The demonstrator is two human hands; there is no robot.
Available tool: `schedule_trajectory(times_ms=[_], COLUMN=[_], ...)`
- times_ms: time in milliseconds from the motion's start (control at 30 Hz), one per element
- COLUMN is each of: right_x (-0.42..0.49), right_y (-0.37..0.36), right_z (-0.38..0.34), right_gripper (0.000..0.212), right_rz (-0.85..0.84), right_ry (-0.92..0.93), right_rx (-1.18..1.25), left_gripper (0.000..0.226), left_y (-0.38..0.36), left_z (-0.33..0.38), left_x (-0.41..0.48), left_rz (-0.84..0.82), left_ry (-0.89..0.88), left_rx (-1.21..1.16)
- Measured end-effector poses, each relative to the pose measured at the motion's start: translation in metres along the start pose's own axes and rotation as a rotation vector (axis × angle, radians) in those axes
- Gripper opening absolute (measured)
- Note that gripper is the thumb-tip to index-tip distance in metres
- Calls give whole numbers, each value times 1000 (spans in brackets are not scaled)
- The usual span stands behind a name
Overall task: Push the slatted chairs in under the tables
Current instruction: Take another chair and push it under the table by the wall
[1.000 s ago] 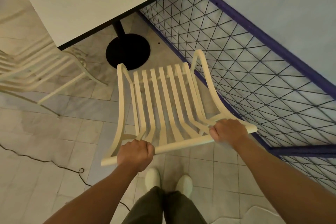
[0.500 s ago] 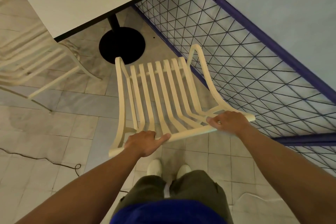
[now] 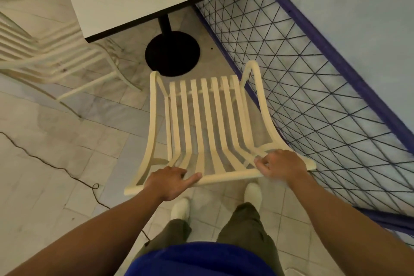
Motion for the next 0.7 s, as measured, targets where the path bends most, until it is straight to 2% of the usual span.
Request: schedule_trajectory(times_ms=[333,500,600,700], right_x=[29,55,71,84], right_y=[48,74,88,102], right_z=[60,88,98,104], right_gripper=[67,85,79,81], right_rz=[7,-4,-26,-18], right_ry=[162,208,207,221], right_rx=[-128,-144,-153,-166], left_gripper=[120,120,109,93], left_y=[4,14,28,42], left_z=[66,90,101,108], left_x=[16,33,43,51], left_rz=[123,198,220,213], left_ry=[164,247,286,288], left_rx=[-140,-169,-143,-117])
Point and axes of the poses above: each hand's wrist, its own x-axis towards the middle knuckle, its own y-axis out of the back of the hand, z = x × y, the point moved 5 cm from there along x, towards the middle knuckle, and after that the axes turned 11 degrees about -z, right-handed, at the moved point
